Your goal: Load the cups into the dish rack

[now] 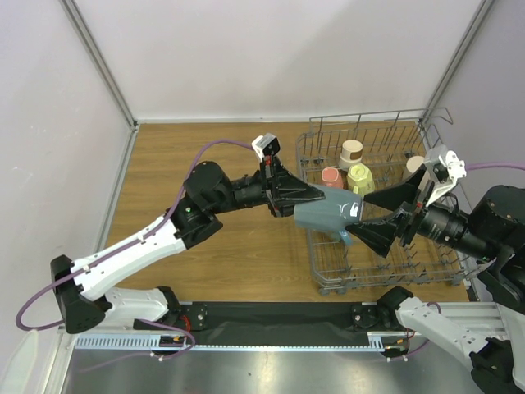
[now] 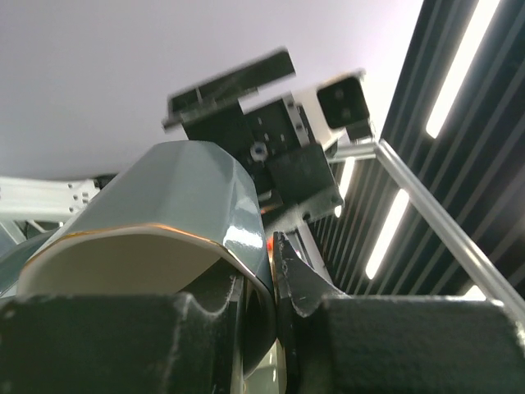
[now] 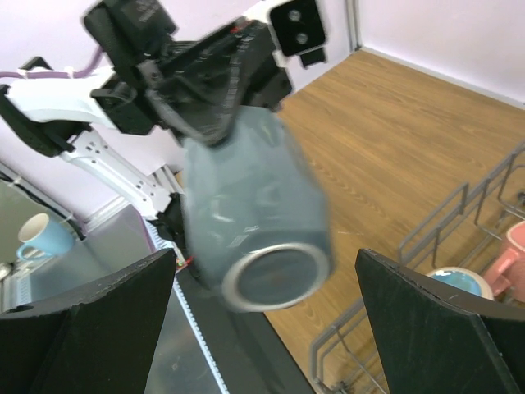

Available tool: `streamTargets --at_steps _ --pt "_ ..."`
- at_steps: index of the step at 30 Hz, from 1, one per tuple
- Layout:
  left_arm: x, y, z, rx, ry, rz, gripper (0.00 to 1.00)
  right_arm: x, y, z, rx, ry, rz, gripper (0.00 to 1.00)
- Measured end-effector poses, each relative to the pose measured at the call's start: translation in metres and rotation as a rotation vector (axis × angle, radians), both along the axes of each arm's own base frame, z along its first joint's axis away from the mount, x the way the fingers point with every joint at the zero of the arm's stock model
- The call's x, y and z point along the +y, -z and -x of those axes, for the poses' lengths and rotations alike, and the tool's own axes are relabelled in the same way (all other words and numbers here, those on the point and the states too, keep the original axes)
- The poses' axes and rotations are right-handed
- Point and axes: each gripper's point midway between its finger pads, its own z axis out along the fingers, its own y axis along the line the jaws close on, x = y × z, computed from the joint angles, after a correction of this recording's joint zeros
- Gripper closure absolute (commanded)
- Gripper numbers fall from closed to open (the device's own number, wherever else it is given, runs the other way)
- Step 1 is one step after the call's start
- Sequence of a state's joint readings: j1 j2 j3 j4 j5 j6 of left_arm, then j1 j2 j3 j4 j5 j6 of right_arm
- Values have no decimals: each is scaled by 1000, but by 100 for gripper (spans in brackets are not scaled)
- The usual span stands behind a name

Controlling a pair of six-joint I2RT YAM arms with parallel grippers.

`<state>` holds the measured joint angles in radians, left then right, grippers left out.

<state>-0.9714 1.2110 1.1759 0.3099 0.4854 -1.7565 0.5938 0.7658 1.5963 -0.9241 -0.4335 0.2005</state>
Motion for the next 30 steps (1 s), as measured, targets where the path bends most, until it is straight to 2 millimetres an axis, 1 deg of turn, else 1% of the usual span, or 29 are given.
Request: streamTargets --at_steps 3,8,11,16,21,25,28,30 --pt "5 -4 9 -22 18 6 100 0 3 -3 5 6 19 0" --pt "13 -7 7 -37 -1 2 100 2 3 -2 13 -7 24 0" --pt "16 -10 8 -45 -5 7 100 7 3 2 20 -46 13 0" --pt "13 -11 11 -49 5 8 100 19 6 6 45 -118 -13 0" --pt "4 -21 15 -59 29 23 100 31 9 3 65 -162 -49 0" --pt "0 -21 15 -57 34 21 100 40 11 -1 87 -187 -85 0" --pt "-1 -21 15 -53 34 24 100 44 11 -3 96 -193 -116 1" --pt "-1 -23 15 -54 33 31 100 45 9 -4 92 -194 -134 4"
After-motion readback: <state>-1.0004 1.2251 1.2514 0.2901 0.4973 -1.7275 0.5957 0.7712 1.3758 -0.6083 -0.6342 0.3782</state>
